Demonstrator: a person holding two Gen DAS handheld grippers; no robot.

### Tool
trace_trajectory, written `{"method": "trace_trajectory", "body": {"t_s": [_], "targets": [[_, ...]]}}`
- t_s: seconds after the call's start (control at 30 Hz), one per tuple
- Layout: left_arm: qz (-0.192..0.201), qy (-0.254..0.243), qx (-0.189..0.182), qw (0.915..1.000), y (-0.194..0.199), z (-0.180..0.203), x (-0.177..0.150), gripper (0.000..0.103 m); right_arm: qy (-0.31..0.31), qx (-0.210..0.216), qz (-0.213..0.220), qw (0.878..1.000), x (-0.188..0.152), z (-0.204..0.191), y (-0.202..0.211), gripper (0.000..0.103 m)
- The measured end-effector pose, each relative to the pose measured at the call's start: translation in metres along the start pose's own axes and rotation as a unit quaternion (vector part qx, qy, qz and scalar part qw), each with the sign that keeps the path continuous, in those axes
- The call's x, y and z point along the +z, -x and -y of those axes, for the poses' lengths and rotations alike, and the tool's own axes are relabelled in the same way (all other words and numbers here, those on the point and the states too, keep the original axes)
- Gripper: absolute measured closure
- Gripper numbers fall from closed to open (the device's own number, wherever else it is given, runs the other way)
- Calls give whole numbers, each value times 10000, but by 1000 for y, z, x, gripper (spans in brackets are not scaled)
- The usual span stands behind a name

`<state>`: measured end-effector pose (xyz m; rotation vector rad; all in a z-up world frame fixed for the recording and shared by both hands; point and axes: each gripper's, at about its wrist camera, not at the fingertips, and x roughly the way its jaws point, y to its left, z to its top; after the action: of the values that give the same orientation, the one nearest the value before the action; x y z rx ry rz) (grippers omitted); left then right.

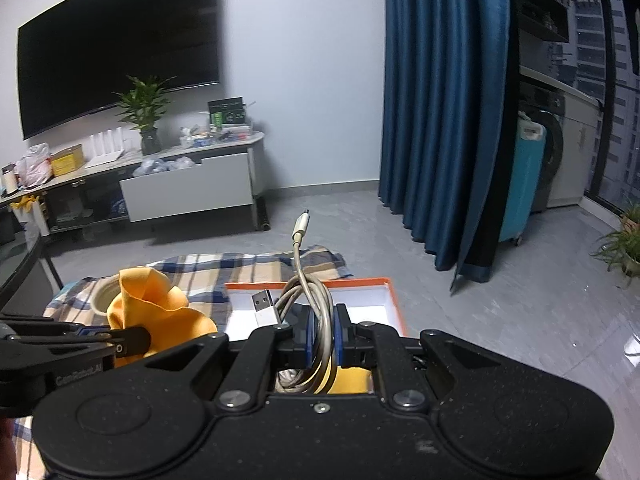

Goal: Organize soft objects
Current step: 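Carry the yellow cloth with the left gripper while the right gripper carries the cable over the box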

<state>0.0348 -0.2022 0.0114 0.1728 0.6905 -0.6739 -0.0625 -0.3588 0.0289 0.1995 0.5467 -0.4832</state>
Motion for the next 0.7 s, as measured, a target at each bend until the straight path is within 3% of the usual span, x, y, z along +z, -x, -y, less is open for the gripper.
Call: {"method": "trace_trajectory", "body": {"t_s": [0.37, 0.7], "targets": [[-81, -137, -241, 9996, -13, 24, 5, 93, -136, -204, -97, 9997, 0, 25, -14, 91], [-6, -146, -222, 9996, -26, 30, 23, 93, -133, -192, -147, 9996, 6, 35, -31, 91]]}}
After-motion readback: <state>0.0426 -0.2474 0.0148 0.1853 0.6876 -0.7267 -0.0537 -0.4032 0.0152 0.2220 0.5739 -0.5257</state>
